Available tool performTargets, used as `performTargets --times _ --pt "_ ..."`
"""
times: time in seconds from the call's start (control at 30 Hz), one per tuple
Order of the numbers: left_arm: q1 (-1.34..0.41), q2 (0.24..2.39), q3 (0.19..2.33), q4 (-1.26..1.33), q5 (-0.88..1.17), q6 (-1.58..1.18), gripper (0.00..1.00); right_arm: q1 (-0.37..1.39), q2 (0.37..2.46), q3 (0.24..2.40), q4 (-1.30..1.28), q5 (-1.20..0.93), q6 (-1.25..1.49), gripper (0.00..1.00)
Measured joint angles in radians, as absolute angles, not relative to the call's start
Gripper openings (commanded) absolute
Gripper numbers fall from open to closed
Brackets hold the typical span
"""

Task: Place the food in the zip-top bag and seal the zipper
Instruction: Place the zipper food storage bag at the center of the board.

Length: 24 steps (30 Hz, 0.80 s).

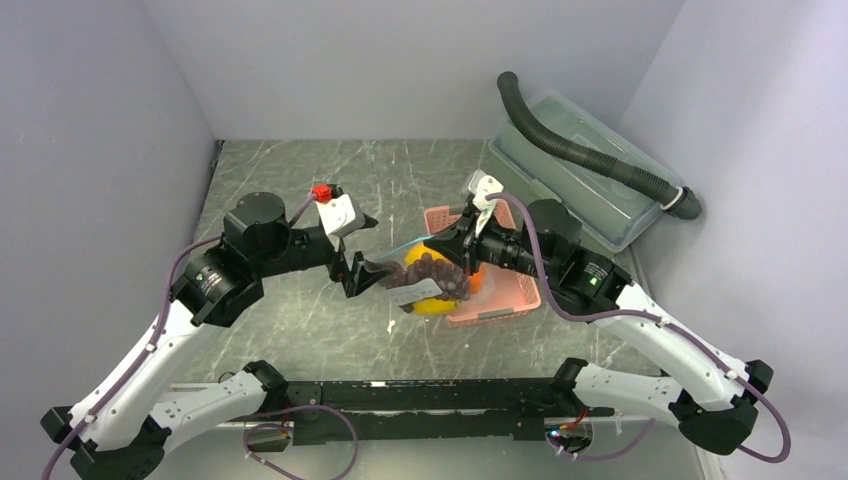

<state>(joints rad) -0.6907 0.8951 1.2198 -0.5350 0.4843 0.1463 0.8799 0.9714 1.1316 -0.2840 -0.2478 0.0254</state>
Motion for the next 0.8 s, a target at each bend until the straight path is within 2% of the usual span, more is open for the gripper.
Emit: performTargets --times 0.6,0.8 --pt "-0.691 0.894 1.16 -0.505 0.521 0.147 0.93 0.88 1.016 1.213 -0.269 -0.362 0.054 0.0" --pt "-0.691 0.894 1.154 -0.5 0.522 0.147 0.88 0.88 1.016 1.23 -0.246 -0.391 0.058 0.0"
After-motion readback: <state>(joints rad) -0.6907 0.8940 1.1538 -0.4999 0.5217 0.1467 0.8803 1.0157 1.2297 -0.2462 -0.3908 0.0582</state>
